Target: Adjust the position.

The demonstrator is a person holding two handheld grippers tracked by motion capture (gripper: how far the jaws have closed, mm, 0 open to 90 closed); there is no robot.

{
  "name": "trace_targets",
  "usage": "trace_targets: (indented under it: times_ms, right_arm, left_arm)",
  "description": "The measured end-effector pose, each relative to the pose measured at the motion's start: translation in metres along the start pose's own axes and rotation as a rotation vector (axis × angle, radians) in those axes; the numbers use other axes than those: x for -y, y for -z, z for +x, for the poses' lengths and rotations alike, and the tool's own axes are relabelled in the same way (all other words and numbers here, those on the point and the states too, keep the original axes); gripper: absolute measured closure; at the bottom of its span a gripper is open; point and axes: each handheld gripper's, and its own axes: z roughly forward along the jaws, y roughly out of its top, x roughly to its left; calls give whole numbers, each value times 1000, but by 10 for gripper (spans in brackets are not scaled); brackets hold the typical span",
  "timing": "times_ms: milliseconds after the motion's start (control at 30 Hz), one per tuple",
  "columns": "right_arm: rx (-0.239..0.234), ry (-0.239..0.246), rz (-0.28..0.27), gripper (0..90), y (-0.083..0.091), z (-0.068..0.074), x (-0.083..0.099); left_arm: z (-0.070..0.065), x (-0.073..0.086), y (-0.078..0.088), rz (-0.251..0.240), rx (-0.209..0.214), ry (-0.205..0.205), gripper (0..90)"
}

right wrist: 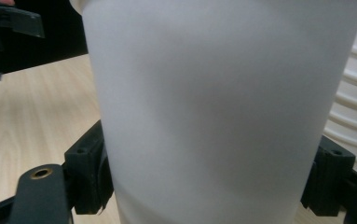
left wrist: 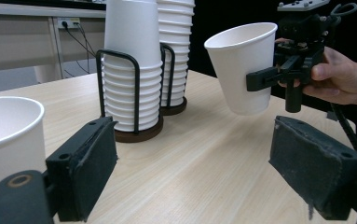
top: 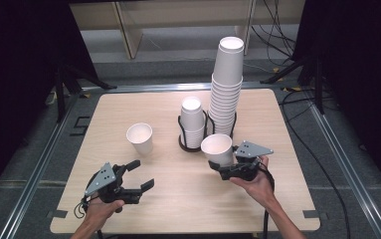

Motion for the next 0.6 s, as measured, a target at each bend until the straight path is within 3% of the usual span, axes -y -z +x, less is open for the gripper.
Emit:
trace_targets:
  times_ms: [233,300,333,467,500,533,600]
  right_arm:
    - [92,-26,-9,211,16,-18,9]
    - [115,-39,-10,211,21,-24,12]
    - [147,-23,-18,211,24,-28,13]
    - [161,-101,-31,211,30,-38,18]
    - [184,-76,-31,211,32,-42,19]
    - [197,-98,-20,211,34,-43,20]
    - [214,-78,-29,211,36,-48,21]
  left_arm:
    - [3,1,1,3,-18,5,142]
    - [4,2,-1,-17,-8,6,142]
    - [4,2,-1,-16,-8,5,142]
    - [4,2,-1,-15,-10,4,142]
    - [5,2,-1,-16,-10,4,142]
    - [5,2,-1,-14,-11,3,142]
    - [5,2,0,10,-26,2,142]
